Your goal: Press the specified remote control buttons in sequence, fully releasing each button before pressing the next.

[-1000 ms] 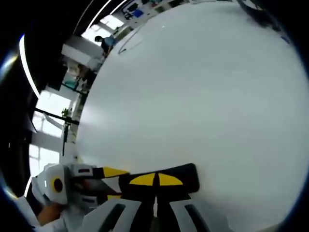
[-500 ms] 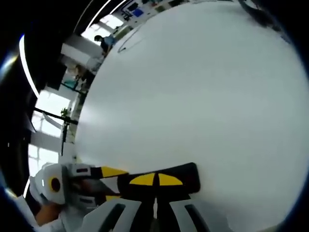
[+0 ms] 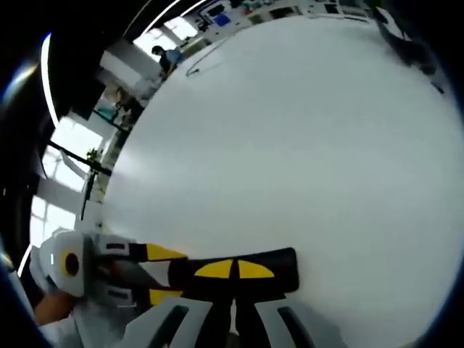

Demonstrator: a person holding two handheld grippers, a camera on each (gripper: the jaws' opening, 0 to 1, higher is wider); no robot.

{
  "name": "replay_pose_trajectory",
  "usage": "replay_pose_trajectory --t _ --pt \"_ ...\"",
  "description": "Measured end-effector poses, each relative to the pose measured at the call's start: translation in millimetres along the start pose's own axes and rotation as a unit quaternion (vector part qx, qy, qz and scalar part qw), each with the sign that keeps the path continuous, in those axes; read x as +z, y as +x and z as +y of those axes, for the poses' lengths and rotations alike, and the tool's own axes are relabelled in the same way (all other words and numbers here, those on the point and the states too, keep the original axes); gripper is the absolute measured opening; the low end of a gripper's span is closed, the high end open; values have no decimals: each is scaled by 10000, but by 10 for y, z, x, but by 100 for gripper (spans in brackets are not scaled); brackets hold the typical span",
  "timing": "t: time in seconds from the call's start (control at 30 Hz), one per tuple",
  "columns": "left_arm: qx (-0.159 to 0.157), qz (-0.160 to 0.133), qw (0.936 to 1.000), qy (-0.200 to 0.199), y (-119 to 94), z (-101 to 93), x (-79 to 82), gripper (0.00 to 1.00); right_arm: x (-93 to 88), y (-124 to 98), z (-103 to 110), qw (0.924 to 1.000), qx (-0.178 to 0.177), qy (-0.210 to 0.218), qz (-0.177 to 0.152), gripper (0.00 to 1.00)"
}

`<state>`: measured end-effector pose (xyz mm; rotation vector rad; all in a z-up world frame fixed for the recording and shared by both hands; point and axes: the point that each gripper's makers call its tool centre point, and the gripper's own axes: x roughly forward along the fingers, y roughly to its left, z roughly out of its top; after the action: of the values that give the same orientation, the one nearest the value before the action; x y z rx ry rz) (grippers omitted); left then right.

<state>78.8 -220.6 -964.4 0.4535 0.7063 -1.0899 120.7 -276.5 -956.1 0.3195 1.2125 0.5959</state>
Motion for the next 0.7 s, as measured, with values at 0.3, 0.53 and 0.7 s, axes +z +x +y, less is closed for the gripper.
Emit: replay_pose_trajectory --t 0.3,0.53,0.7 --pt "-9 -14 10000 -1 -1 1 2 24 -18 -52 -49 9996 -9 267 104 0" --pt "-11 -5 10000 7 -3 -5 1 24 85 -73 -27 9982 192 539 -192 0" --pt "-4 1 10000 14 -3 -9 2 24 32 -42 -41 9989 82 470 -37 0"
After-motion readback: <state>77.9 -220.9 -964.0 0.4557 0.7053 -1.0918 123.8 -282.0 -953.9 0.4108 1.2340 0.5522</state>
